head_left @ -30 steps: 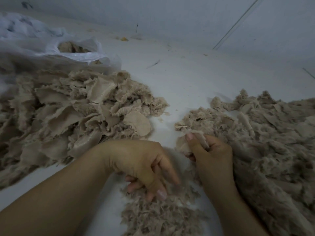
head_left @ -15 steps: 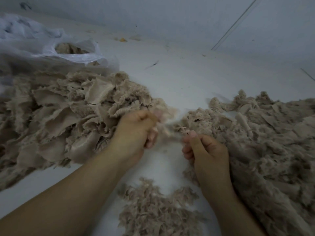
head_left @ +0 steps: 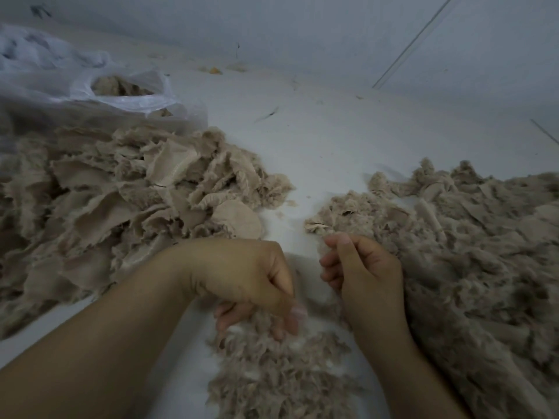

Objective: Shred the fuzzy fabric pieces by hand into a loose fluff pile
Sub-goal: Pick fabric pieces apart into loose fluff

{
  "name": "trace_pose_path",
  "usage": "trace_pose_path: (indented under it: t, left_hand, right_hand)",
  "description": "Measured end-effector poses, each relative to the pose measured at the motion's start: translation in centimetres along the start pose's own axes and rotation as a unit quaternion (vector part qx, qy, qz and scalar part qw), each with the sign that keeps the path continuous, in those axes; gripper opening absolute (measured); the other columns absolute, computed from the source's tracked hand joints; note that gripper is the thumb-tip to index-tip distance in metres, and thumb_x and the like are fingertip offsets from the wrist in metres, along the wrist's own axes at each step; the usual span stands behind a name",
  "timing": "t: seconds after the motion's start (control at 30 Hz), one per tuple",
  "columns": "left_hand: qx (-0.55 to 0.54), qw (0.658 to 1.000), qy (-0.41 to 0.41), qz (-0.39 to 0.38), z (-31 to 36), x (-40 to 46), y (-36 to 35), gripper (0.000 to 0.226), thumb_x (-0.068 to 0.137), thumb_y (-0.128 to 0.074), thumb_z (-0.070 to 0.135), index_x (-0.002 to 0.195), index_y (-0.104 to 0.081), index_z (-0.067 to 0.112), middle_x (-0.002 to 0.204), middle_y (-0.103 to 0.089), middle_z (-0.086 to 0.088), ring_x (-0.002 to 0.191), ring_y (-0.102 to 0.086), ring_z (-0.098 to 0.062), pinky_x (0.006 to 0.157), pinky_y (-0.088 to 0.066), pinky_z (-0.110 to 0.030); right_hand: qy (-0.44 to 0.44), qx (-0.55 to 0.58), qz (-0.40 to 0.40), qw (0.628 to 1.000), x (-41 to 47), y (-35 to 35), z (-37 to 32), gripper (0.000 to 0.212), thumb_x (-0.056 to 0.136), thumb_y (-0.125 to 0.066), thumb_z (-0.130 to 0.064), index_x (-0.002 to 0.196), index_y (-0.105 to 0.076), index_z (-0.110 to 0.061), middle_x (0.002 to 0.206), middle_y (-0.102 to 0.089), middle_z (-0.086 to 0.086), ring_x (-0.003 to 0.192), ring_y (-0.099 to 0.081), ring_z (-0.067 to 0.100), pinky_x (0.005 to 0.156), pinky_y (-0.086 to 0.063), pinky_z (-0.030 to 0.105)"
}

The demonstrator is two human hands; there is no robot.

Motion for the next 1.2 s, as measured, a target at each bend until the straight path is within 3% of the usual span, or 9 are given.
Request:
trace_pose_path:
  t: [0.17,0.37,0.43,0.53,0.6,0.93,1.0,1.1,1.2]
  left_hand:
    - [-0.096,0.987,-0.075,0.103,-0.4,0.8,0.8,0.032,0.092,-0.067,0.028,0.083,-0.07,-0.003,0.038,-0.05,-0.006,0.024,-0.032,-0.012,0.039,-0.027,-0.016]
    - [-0.051,0.994,0.01,-0.092,-0.5,0.3,0.0,0.019,0.098,-0.055,0.012,0.105,-0.065,-0.002,0.078,-0.07,-0.026,0.027,-0.038,-0.01,0.035,-0.03,-0.013]
    - [-0.034,0.999,0.004,-0.003,-0.7,0.6,0.3,0.012,0.096,-0.06,0.012,0.098,-0.069,0.004,0.067,-0.071,-0.018,0.03,-0.038,-0.013,0.037,-0.03,-0.016]
    - [-0.012,0.967,-0.041,0.252,-0.5,1.6,0.5,0.006,0.085,-0.074,0.012,0.079,-0.072,0.012,0.054,-0.063,0.0,0.038,-0.042,-0.012,0.039,-0.035,-0.021]
    - [-0.023,0.948,-0.058,0.313,-0.6,2.2,-0.3,0.01,0.085,-0.074,0.011,0.076,-0.07,0.009,0.052,-0.058,0.008,0.041,-0.046,-0.006,0.043,-0.04,-0.02]
    - [-0.038,0.992,-0.014,0.12,0.2,0.3,-8.2,0.009,0.093,-0.061,0.011,0.087,-0.068,0.012,0.059,-0.067,-0.009,0.042,-0.058,-0.015,0.044,-0.047,-0.02]
    - [-0.056,0.98,-0.022,0.19,0.2,0.0,-8.1,0.011,0.094,-0.059,0.008,0.087,-0.066,0.01,0.056,-0.066,-0.008,0.039,-0.056,-0.015,0.043,-0.045,-0.02]
    - [-0.027,0.909,-0.018,0.416,-0.4,1.4,-5.1,0.015,0.092,-0.056,-0.002,0.084,-0.064,0.009,0.055,-0.06,0.004,0.037,-0.052,-0.013,0.041,-0.041,-0.022]
    - [0.092,0.854,0.005,0.512,-0.6,4.0,-1.8,0.02,0.088,-0.059,0.002,0.106,-0.061,0.011,0.088,-0.06,-0.005,0.063,-0.058,-0.017,0.059,-0.043,-0.027]
  right_hand:
    - [0.007,-0.014,0.0,1.0,-0.1,0.1,-0.1,0.022,0.098,-0.055,-0.01,0.083,-0.071,-0.014,0.062,-0.065,-0.001,0.054,-0.058,0.01,0.051,-0.05,0.024]
    - [-0.008,0.002,-0.003,1.0,0.0,0.0,0.1,0.021,0.097,-0.054,-0.005,0.085,-0.07,-0.012,0.061,-0.064,-0.001,0.051,-0.057,0.008,0.05,-0.048,0.019]
    - [-0.008,0.0,0.0,1.0,0.1,0.1,0.2,0.021,0.096,-0.055,-0.005,0.084,-0.07,-0.014,0.062,-0.065,-0.001,0.051,-0.057,0.009,0.05,-0.047,0.02]
    - [-0.002,-0.015,0.0,1.0,0.2,0.2,0.2,0.022,0.096,-0.057,-0.005,0.083,-0.07,-0.017,0.063,-0.066,0.001,0.053,-0.059,0.01,0.052,-0.048,0.022]
    - [-0.002,-0.025,-0.003,1.0,0.2,0.1,0.2,0.022,0.097,-0.057,-0.007,0.083,-0.07,-0.019,0.064,-0.067,0.001,0.055,-0.06,0.01,0.054,-0.05,0.024]
    - [-0.008,0.003,-0.005,1.0,-0.2,-0.1,-0.5,0.02,0.101,-0.05,-0.004,0.091,-0.066,-0.011,0.071,-0.064,0.005,0.051,-0.055,0.004,0.053,-0.049,0.018]
    - [-0.006,0.006,-0.003,1.0,-0.3,0.0,-0.5,0.018,0.101,-0.049,-0.004,0.094,-0.066,-0.008,0.073,-0.063,0.007,0.051,-0.054,0.005,0.052,-0.049,0.019]
    - [-0.006,0.013,-0.002,1.0,-0.5,-0.1,-0.4,0.021,0.101,-0.048,-0.002,0.092,-0.064,-0.011,0.072,-0.062,0.008,0.051,-0.052,0.008,0.051,-0.047,0.02]
    - [-0.006,0.02,-0.007,1.0,-0.4,-0.2,-0.3,0.02,0.101,-0.047,-0.001,0.092,-0.063,-0.01,0.069,-0.059,0.007,0.049,-0.051,0.007,0.049,-0.045,0.019]
Point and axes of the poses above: each hand's wrist, its own x-axis towards the middle knuckle, its own y-axis out of the back of the hand, z = x × y, the point moved 2 cm from there along x, towards the middle knuckle
